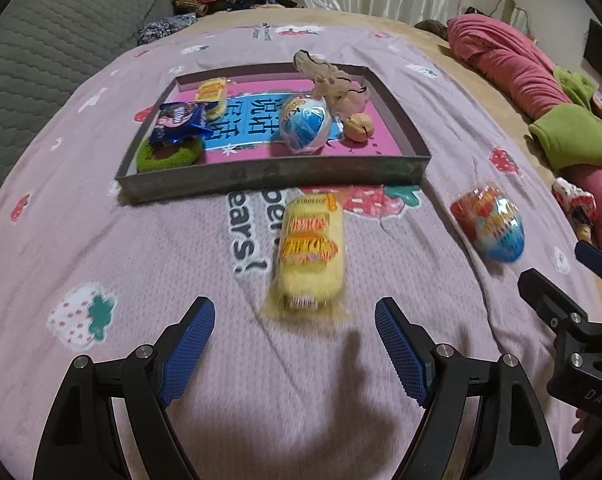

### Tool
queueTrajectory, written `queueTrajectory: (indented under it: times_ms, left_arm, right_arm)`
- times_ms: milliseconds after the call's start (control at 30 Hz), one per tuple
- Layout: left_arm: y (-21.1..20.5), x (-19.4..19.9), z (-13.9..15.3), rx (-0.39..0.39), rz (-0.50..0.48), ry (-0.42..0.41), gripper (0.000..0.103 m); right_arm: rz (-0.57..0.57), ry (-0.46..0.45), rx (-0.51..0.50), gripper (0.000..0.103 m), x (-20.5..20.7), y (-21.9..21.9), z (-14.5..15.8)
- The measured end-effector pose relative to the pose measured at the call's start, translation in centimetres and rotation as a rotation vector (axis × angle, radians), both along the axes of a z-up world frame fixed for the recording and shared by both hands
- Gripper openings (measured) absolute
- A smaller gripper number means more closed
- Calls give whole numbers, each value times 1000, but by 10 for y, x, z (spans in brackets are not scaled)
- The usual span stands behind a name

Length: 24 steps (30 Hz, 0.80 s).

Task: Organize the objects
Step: 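Move both tools down toward the yellow cake packet and the red-blue toy egg, then grasp the yellow cake packet with the left tool while the right tool grasps the egg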

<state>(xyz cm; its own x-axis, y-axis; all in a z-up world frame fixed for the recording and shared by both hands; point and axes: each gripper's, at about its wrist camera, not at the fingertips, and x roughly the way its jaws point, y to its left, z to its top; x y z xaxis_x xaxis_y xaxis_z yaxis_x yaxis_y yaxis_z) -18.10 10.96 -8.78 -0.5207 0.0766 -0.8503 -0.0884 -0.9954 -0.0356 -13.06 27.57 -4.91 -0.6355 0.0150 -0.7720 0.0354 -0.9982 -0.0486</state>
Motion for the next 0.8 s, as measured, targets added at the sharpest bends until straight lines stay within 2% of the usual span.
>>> queueTrajectory:
  times_ms: [500,600,667,800]
  left_arm:
    - [-1,-54,-25,-21,20,-28,83]
    - [-1,-59,-30,-2,19,-35,83]
    - [1,-62,-33,-8,15,-40,83]
    - [1,-67,-36,10,20,-41,83]
  right_arm:
    - [21,-28,7,102,-52,3,-28]
    - [26,-37,12,101,-57,1,-33]
    - [28,-35,7,88,-58,0,-34]
    - [43,-44,-15,76,-61,-2,-37]
